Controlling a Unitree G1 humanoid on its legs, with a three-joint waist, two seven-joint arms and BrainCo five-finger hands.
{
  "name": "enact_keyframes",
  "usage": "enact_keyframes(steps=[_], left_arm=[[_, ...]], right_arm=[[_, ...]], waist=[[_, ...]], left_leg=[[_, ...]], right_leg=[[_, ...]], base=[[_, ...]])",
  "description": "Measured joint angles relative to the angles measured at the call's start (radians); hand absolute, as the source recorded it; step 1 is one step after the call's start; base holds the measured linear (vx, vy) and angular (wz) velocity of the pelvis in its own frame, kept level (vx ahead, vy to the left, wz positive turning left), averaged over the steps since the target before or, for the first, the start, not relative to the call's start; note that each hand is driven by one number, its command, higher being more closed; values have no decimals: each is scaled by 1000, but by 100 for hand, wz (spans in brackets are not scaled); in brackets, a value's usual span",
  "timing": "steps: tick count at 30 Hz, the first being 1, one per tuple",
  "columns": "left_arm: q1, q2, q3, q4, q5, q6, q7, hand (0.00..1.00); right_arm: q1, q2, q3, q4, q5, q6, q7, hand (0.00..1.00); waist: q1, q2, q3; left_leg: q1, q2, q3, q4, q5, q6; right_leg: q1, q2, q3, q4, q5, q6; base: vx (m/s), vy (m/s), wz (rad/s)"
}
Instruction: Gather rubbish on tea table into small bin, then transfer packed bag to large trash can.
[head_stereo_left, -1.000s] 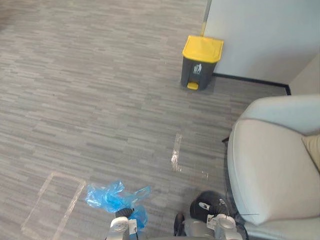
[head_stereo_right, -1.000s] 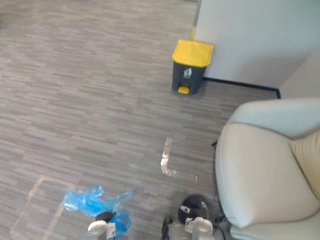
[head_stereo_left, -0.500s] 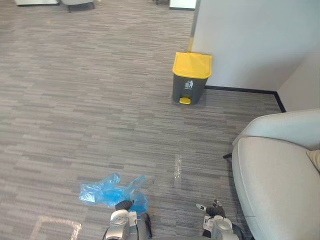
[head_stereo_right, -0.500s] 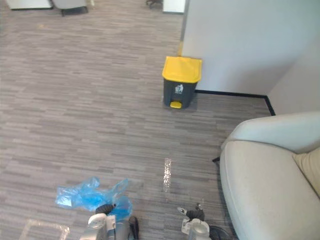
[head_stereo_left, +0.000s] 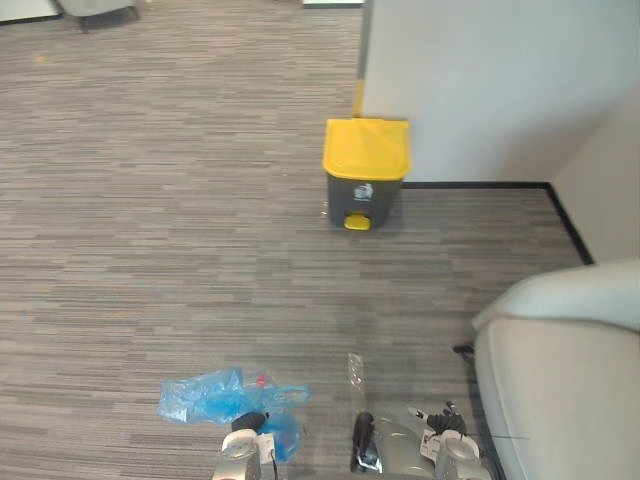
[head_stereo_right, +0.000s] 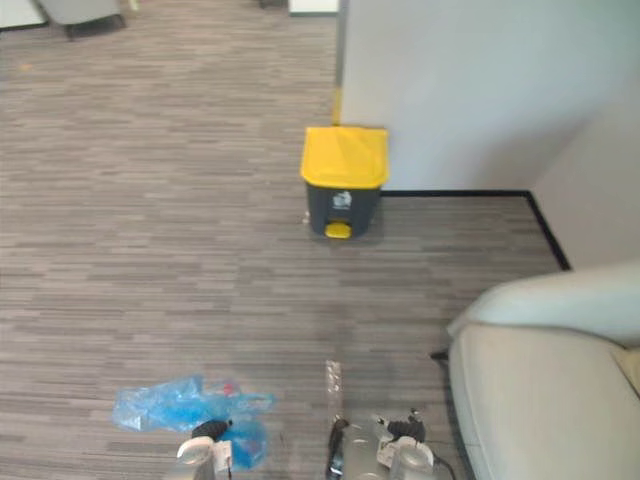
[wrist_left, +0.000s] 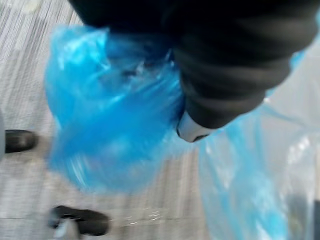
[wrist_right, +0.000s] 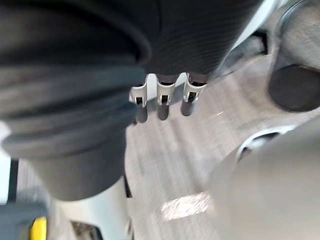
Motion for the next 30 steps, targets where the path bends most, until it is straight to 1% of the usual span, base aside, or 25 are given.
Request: enact_keyframes(steps=[1,2,3,5,6,7,8,9,10,11,12,13,14,16,17,19,20,21,22,23,24,25,26,27,30], left_arm=[[4,0,2,-12,0,-2,0,100],[11,1,3,-29,0,-6,-1,100],[11,1,3,-35,0,-6,-1,100],[16,1,3,-54,0,-6,-1,100],[19,1,6,-66,-1,-9,0,100],[20,0,8,-69,-1,-9,1,100],[35,-6,11,-69,-1,-10,2,100],[35,-1,13,-62,-1,-10,1,100],[23,10,35,-59,-1,-9,5,100],[12,10,39,-63,0,-10,4,100],[12,10,38,-62,0,-9,4,100],[17,6,39,-50,0,-7,4,100],[21,4,38,-51,0,-6,4,100],[29,7,35,-49,1,-7,5,100],[30,15,29,-39,1,-6,5,100],[31,15,28,-27,1,-4,5,100],[31,15,25,-27,1,-2,5,100],[30,16,25,-22,1,-2,5,100],[30,16,25,-16,0,-2,5,100],[27,12,26,1,0,-1,4,100],[19,8,26,16,0,0,4,100],[18,7,28,22,1,0,3,100],[3,2,29,52,1,0,3,100],[3,0,17,69,2,3,-4,100],[-3,-6,15,66,12,3,-5,100]], right_arm=[[-6,6,8,1,1,0,0,0],[-23,18,13,5,2,3,0,0],[-33,27,24,14,2,7,0,0],[-38,31,36,14,3,13,1,0],[-42,31,32,10,3,14,-1,0],[-39,31,25,7,3,14,-2,0],[-24,29,24,-7,3,14,-2,0],[-27,26,28,4,3,14,-3,0],[-26,24,39,10,2,23,3,0],[-27,28,21,5,1,23,-2,0],[-30,30,13,4,1,23,-2,0],[-34,31,9,-6,0,22,-1,0],[-35,31,11,-6,0,21,-1,0],[-29,26,27,-5,0,19,0,0],[-18,22,43,-3,0,17,2,0],[-4,23,49,-3,0,15,2,0],[6,23,47,-6,1,15,2,0],[0,25,47,-10,-1,12,0,0],[-3,25,46,-9,-1,12,0,0],[-6,24,42,-7,-1,10,0,0],[-9,24,40,-4,-1,4,0,0],[-7,24,37,-2,-2,4,1,0],[-7,19,17,6,-2,4,3,0],[-18,8,-7,9,-7,4,0,0],[-24,14,-20,20,-29,5,-1,0]], waist=[[6,1,1],[12,8,8],[23,0,13],[50,-19,23],[54,-22,26],[53,-20,25],[55,-9,14],[59,-19,15],[46,-59,-9],[48,-68,-14],[49,-70,-15],[59,-73,-14],[62,-74,-11],[61,-60,-5],[52,-54,3],[46,-47,3],[44,-46,3],[40,-48,5],[36,-49,5],[27,-49,5],[25,-50,6],[24,-54,4],[16,-50,6],[15,-15,-3],[11,-9,-1]], left_leg=[[-47,23,11,96,-18,19],[-129,61,41,221,-66,67],[-199,85,77,245,-107,101],[-276,98,133,155,-152,140],[-298,91,153,-13,-156,136],[-299,84,155,-126,-142,139],[-289,63,117,-368,-19,138],[-284,45,104,-360,6,117],[-272,-1,127,-381,-2,132],[-276,-12,129,-379,-17,144],[-274,-15,136,-373,-27,151],[-245,-22,162,-373,-48,167],[-197,-35,175,-399,-60,173],[-99,-45,195,-459,-98,168],[-40,-54,205,-485,-112,170],[31,-56,219,-519,-133,163],[59,-56,224,-539,-146,163],[88,-56,235,-562,-144,159],[105,-55,237,-576,-146,157],[139,-51,239,-600,-155,144],[162,-49,236,-614,-165,125],[169,-52,232,-617,-172,112],[197,-57,198,-626,-189,88],[208,-39,165,-644,-174,91],[210,-21,127,-594,-149,74]], right_leg=[[35,8,9,-26,-15,-2],[105,17,26,-72,-35,8],[155,17,43,-108,-35,9],[227,-8,68,-151,-34,11],[256,-30,73,-150,-35,16],[271,-39,79,-147,-40,25],[294,-49,101,-134,-67,85],[301,-66,124,-129,-85,115],[294,-106,152,-133,-70,118],[273,-110,176,-123,-28,122],[267,-117,182,-108,-9,131],[249,-132,217,-50,31,158],[217,-148,244,47,61,193],[114,-157,291,314,134,203],[37,-157,311,490,125,191],[-71,-144,270,618,56,159],[-120,-140,229,618,30,146],[-163,-135,166,564,-4,123],[-172,-133,133,528,-14,114],[-187,-112,77,402,-22,107],[-191,-83,51,249,-3,99],[-184,-71,50,168,26,99],[-155,-49,46,77,93,50],[-142,-31,26,70,69,39],[-126,-28,8,112,-8,30]], base=[[531,31,-19],[479,64,-33],[465,81,-39],[452,141,-55],[455,189,-50],[461,262,-46],[378,256,-41],[467,300,-24],[525,319,-1],[426,248,9],[435,277,-18],[314,202,-36],[371,234,-44],[274,143,-35],[242,92,-22],[223,26,-21],[258,-15,-23],[167,-24,-13],[250,-83,-11],[299,-126,-2],[366,-163,4],[364,-172,20],[404,-130,15],[419,-115,13],[421,-178,16]])
